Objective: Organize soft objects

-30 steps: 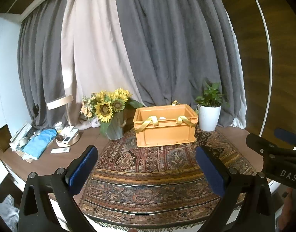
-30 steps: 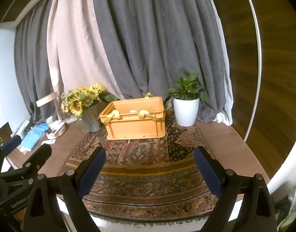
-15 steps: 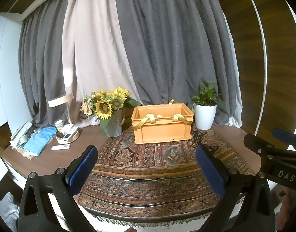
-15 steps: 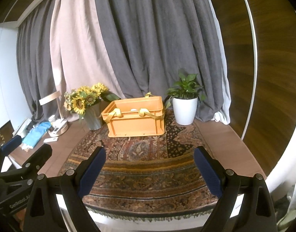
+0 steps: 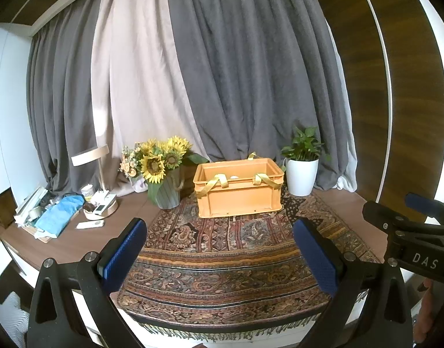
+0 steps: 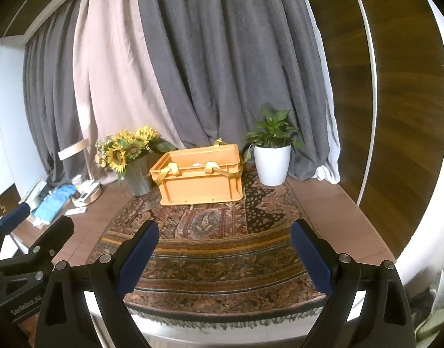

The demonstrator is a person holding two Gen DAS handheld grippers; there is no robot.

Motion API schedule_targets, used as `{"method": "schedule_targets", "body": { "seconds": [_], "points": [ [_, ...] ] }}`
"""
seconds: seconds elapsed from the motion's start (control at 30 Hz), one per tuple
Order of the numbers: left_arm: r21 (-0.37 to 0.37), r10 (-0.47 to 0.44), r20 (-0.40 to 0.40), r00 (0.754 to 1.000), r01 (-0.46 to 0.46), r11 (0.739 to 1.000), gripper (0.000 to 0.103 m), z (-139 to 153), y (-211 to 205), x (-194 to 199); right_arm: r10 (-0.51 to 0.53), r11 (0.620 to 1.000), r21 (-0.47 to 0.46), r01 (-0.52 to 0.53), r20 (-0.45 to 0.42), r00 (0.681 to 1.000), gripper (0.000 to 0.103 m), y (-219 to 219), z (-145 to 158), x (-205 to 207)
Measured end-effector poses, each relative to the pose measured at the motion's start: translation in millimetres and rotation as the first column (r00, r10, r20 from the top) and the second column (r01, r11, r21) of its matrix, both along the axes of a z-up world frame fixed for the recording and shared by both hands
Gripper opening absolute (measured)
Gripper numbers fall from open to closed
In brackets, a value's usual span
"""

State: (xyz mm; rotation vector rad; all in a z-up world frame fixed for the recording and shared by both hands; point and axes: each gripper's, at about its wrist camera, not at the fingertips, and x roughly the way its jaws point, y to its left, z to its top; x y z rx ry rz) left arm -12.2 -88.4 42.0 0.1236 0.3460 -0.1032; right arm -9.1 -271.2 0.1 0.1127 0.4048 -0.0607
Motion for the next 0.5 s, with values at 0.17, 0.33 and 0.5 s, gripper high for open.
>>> {"method": "schedule_targets", "body": {
  "seconds": [0.17,0.33,0.5],
  "points": [
    [-0.002,0.004,0.005,1.0,-0.004,1.0,0.103,0.5,-0.5,-1.3,0.001,1.0,-0.001,-0.001,0.0,1.0,0.093,-0.4,-0.1,-0.3],
    [-0.003,0.002,0.005,1.0,-0.002,1.0,0.103,2.2,-1.2,-2.4,0.002,1.0,0.0,-0.002,0.0,1.0,0.093,-0.5,-0.2,-1.6],
    [-0.003,0.002,0.006,1.0,-0.002,1.0,0.103,2.9,-1.9,-2.9,-0.002,1.0,-0.001,0.002,0.001,1.0,0.093,-0.2,-0.7,-0.1]
  ]
}}
